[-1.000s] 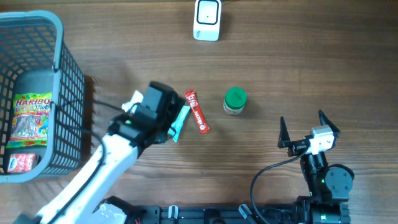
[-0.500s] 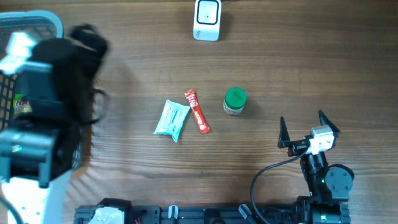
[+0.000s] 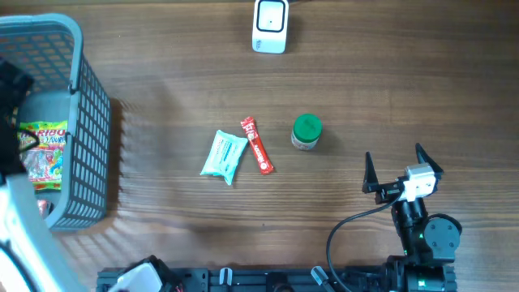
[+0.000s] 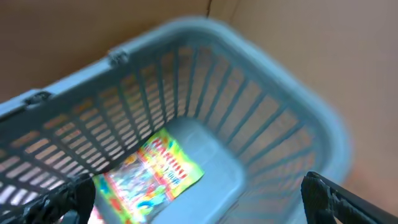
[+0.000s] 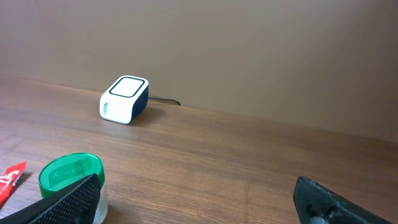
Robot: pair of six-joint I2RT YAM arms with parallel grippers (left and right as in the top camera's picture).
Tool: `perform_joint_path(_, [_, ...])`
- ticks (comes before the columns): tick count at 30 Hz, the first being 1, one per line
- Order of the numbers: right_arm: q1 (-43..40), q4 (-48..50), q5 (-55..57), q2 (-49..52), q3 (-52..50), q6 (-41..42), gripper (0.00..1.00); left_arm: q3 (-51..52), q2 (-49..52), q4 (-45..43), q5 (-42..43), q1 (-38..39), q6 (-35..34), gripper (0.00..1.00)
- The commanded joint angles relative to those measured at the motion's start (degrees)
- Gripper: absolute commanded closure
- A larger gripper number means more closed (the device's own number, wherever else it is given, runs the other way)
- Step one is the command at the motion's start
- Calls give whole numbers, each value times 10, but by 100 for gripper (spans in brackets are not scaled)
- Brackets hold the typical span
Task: Scan the item barcode
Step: 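Reach into the basket and grasp the Haribo bag with the left gripper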
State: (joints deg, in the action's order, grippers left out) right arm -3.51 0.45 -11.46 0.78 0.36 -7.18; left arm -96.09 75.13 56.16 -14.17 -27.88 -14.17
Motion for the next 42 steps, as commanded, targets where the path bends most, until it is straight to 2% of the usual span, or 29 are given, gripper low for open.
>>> perform_joint_path(1, [3, 3, 8, -3, -1, -3, 0, -5, 71, 23, 11, -4, 197, 0])
perform_joint_path(2, [3, 3, 8, -3, -1, -3, 0, -4, 96, 43, 10, -10, 236, 0])
perform_joint_path(3, [3, 3, 8, -3, -1, -3, 0, -2, 107, 46, 11, -15, 245, 0])
perform_joint_path(7, [3, 3, 8, -3, -1, -3, 0, 9, 137, 43, 17, -45, 245, 0])
perform_joint_path(11, [3, 3, 8, -3, -1, -3, 0, 16, 154, 36, 89, -80, 249, 0])
perform_joint_path(14, [3, 3, 8, -3, -1, -3, 0, 17, 177, 35, 117, -101, 288, 0])
perform_joint_path(17, [3, 3, 8, -3, -1, -3, 0, 23, 212, 37, 114, -106, 294, 0])
perform_joint_path(21, [3, 3, 8, -3, -1, -3, 0, 54, 258, 41, 73, -105, 352, 0])
perform_joint_path(25, [3, 3, 8, -3, -1, -3, 0, 110, 286, -7, -8, -105, 374, 4])
perform_joint_path(29, [3, 3, 8, -3, -1, -3, 0, 141, 298, -55, -69, -106, 405, 0])
perform_joint_path(34, [3, 3, 8, -3, -1, -3, 0, 157, 325, -120, -61, -105, 410, 0])
perform_joint_path(40, [3, 3, 8, -3, -1, -3, 0, 158, 383, -128, -39, -107, 410, 0])
perform_joint_path(42, [3, 3, 8, -3, -1, -3, 0, 164, 407, -129, -7, -108, 410, 0])
